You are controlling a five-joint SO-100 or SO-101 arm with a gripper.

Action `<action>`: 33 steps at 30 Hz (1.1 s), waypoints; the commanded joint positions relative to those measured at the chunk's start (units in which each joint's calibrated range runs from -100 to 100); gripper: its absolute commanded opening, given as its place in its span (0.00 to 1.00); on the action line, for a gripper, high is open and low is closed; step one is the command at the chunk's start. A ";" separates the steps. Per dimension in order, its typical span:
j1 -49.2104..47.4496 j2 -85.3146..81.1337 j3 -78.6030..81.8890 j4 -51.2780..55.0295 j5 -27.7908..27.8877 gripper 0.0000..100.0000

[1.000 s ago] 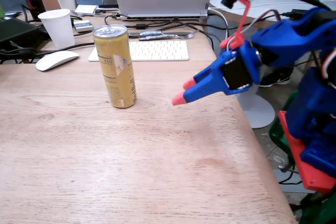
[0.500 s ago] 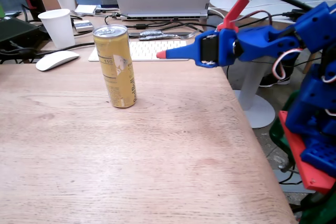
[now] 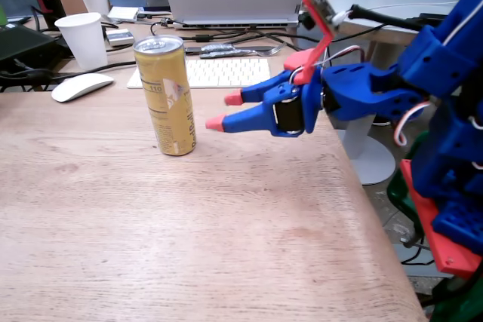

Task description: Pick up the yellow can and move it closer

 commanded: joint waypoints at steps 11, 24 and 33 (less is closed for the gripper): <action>-0.18 -0.11 -1.16 -0.83 1.17 0.26; 6.08 -0.02 -2.29 -0.01 1.17 0.66; 6.25 19.11 -28.25 -0.26 1.22 0.66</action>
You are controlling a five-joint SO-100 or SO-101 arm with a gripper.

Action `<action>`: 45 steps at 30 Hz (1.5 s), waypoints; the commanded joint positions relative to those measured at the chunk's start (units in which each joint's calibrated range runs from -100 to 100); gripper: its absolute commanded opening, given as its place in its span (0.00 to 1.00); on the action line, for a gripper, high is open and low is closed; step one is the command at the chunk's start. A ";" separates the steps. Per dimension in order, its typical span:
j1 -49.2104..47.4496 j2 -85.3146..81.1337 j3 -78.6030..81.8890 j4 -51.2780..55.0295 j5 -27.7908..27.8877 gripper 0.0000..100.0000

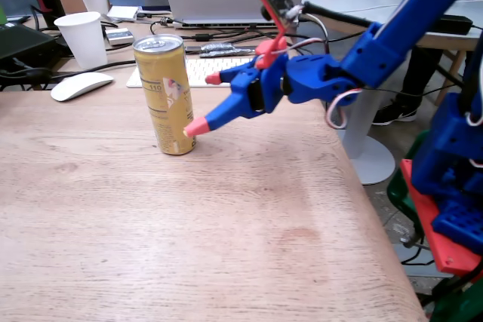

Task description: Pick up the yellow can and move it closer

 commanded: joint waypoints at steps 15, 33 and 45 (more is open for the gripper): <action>0.28 26.51 -41.41 -0.01 0.24 0.65; -8.69 30.03 -47.26 0.15 0.24 0.59; -8.86 30.03 -46.32 -0.75 0.24 0.27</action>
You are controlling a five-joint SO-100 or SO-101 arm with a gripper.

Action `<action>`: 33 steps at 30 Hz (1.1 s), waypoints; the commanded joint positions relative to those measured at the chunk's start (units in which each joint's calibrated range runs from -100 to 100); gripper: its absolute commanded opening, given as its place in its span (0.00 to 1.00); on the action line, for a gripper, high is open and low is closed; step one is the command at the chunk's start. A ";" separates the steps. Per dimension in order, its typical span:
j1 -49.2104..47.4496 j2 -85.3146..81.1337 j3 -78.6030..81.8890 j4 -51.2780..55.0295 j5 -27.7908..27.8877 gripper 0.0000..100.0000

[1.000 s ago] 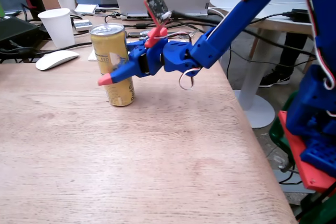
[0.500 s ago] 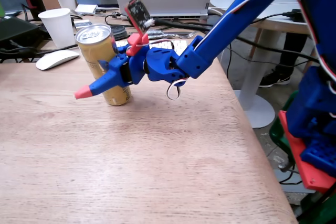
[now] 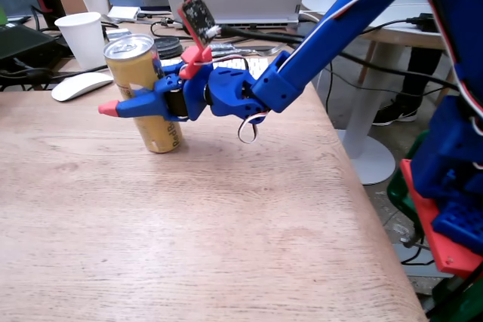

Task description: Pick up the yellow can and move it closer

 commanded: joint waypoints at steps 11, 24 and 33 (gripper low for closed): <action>-0.93 -1.61 -1.32 -0.09 -0.54 0.27; -14.81 -31.80 25.21 0.15 -0.59 0.27; -14.81 -55.90 51.73 0.15 -0.05 0.27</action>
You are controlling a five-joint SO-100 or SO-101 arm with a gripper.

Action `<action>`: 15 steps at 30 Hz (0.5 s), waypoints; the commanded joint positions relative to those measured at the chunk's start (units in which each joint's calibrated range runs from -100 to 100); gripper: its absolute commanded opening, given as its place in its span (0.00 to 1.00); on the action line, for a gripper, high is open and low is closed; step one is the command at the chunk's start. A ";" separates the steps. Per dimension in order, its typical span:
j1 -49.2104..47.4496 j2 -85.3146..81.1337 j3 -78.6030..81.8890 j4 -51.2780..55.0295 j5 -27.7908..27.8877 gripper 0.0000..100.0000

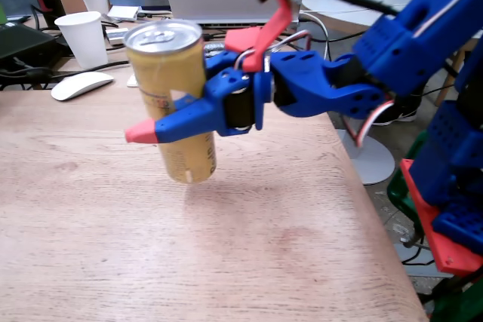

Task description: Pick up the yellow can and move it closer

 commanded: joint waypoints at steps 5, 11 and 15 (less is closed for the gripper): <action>-0.17 -31.70 28.68 -0.18 0.15 0.27; 1.52 -39.08 28.86 9.51 0.05 0.27; 1.52 -54.17 29.24 28.64 -0.39 0.27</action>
